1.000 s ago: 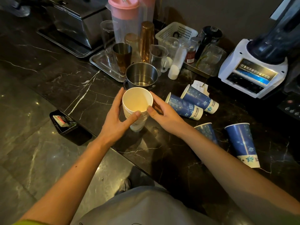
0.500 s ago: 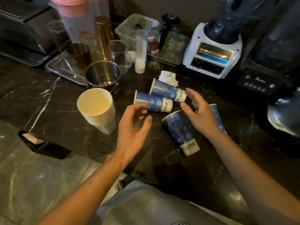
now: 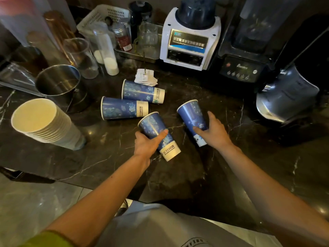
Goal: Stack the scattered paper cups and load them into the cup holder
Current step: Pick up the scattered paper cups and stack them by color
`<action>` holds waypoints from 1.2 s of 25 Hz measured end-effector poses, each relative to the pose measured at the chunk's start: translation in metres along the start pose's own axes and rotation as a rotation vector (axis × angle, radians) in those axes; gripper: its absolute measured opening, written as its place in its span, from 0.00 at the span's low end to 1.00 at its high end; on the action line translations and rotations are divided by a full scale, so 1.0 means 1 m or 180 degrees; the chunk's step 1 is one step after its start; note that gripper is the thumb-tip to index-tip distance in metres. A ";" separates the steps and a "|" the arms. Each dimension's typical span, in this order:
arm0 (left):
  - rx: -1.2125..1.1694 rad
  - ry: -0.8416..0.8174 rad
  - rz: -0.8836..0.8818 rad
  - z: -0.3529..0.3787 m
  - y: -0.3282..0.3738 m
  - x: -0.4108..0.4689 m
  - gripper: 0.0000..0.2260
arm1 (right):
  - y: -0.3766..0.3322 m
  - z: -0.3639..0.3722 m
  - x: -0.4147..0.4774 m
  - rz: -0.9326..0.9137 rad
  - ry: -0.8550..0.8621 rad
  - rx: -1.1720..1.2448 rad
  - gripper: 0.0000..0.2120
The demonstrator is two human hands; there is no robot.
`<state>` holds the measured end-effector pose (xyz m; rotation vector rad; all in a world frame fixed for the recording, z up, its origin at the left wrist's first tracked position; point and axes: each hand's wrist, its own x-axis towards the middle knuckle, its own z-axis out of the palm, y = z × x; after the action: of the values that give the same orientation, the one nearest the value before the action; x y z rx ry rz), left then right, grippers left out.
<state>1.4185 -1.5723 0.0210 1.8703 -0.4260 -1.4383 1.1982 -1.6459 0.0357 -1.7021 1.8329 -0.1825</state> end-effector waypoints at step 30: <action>0.0987 -0.0405 0.2413 -0.109 0.008 0.012 0.44 | -0.128 0.064 -0.047 -0.0348 0.0051 0.2530 0.17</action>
<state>1.5253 -1.5476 0.0307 1.5660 -1.3184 -0.9971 1.3393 -1.6021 0.0643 -1.2179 1.3878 -0.8459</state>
